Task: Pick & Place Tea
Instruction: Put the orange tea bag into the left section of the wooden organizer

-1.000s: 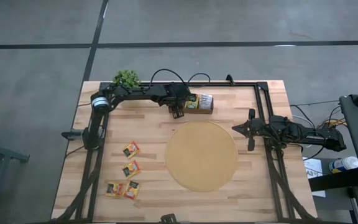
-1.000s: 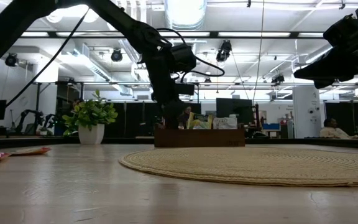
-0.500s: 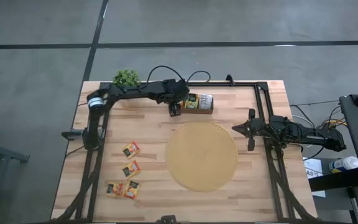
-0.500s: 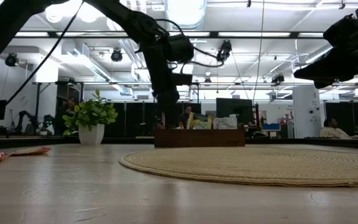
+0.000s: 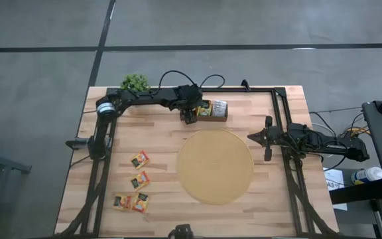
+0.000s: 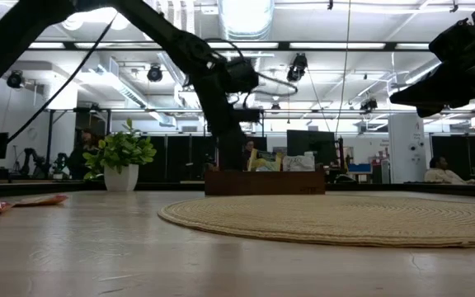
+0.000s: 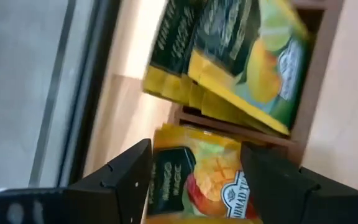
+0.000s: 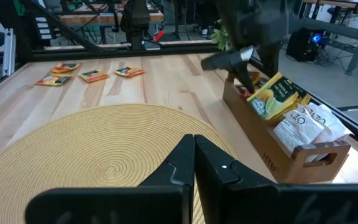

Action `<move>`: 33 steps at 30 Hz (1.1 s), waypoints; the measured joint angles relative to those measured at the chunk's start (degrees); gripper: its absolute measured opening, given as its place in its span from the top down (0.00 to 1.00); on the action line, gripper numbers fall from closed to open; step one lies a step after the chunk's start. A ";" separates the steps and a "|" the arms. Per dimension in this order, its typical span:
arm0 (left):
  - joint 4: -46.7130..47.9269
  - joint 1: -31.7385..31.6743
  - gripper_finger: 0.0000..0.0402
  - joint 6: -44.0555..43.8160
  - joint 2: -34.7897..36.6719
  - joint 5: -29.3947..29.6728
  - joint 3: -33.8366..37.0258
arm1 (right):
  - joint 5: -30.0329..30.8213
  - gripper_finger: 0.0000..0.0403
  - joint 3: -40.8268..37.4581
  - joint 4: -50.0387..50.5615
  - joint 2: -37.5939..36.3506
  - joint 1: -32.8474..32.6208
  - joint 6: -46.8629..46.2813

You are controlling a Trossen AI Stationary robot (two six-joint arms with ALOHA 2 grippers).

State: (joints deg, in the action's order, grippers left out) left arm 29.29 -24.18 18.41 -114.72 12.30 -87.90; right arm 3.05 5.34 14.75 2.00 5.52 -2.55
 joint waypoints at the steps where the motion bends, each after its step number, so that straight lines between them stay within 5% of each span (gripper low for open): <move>1: -0.07 -0.13 0.40 -0.01 -0.72 0.01 0.00 | 0.02 0.98 0.00 0.00 0.00 0.00 0.00; 12: 0.09 -0.35 0.40 1.44 -4.68 9.67 0.07 | 0.02 0.98 0.00 0.00 -0.02 0.00 0.00; 26: 0.58 0.02 0.40 1.45 1.15 9.10 -2.26 | 0.02 0.98 0.00 0.00 0.00 0.00 0.00; 33: 7.39 -0.78 0.40 1.65 2.28 2.49 -1.18 | 0.02 0.98 0.00 0.00 0.00 0.00 0.00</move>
State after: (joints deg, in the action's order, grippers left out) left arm 36.68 -24.96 20.06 -112.44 14.79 -89.08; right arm 3.07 5.34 14.74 2.00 5.52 -2.55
